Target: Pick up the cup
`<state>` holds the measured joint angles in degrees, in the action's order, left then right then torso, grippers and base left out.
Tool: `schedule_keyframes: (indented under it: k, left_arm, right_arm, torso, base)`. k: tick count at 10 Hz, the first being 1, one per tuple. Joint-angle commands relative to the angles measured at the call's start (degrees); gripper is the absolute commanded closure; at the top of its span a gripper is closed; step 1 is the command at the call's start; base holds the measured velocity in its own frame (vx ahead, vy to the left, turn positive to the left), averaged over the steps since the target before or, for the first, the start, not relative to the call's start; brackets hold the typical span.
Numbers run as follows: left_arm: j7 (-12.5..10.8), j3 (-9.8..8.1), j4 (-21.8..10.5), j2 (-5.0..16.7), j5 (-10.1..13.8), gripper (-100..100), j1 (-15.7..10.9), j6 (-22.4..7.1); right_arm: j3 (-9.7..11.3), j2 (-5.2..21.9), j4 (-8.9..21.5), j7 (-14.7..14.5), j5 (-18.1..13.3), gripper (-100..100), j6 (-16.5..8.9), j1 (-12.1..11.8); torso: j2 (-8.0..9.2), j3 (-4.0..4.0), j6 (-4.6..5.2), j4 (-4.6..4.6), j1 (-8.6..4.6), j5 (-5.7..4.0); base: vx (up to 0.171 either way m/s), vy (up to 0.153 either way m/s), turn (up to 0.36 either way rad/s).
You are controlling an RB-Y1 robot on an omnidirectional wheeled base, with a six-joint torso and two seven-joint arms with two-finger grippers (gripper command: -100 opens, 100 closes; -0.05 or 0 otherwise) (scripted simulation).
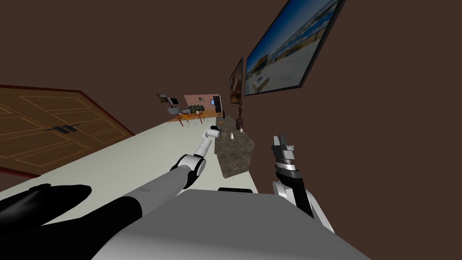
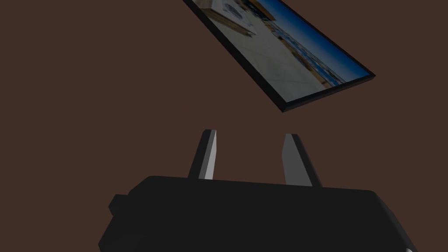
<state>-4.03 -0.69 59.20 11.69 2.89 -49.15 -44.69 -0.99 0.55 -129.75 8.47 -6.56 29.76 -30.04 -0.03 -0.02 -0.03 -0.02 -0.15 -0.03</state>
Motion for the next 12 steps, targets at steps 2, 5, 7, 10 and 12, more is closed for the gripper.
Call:
schedule_keyframes:
  k: [2, 5, 7, 10, 12]
  left_arm:
    - [0.4, -0.49, -4.7, 0.5, 0.5, -100, -3.0, -2.6]
    - [0.8, -0.95, -9.2, 0.8, 0.7, -100, -5.4, -4.5]
    - [1.2, -1.42, -12.8, 1.1, 0.9, -100, -7.7, -6.3]
    - [2.1, -2.41, -19.0, 1.7, 1.2, -100, -11.8, -9.3]
    - [2.6, -2.90, -21.6, 2.0, 1.4, -100, -13.5, -10.5]
  right_arm:
    - [0.0, 0.0, 0.0, 0.0, 0.0, 0, 0.0, 0.0]
    - [0.0, 0.0, 0.0, 0.0, 0.0, 0, 0.0, 0.0]
    - [0.0, 0.0, 0.0, 0.0, 0.0, 0, 0.0, 0.0]
    - [0.0, 0.0, 0.0, 0.0, 0.0, 0, 0.0, 0.0]
    - [0.0, 0.0, 0.0, 0.0, 0.0, 0, 0.0, 0.0]
  torso:
    - [-0.01, 0.00, 0.00, 0.01, -0.03, -0.01]
    - [-0.01, 0.00, -0.01, 0.01, 0.06, 0.01]
    - [-0.04, -0.02, 0.00, 0.00, 0.01, 0.00]
    - [-0.05, -0.03, -0.01, -0.02, 0.02, 0.00]
    - [-0.04, -0.02, -0.02, -0.01, 0.05, 0.01]
  base:
    - [0.010, -0.042, -0.002]
    - [0.008, -0.021, -0.001]
    - [0.021, -0.036, -0.002]
    - [0.023, -0.039, -0.004]
    - [0.016, -0.031, -0.003]
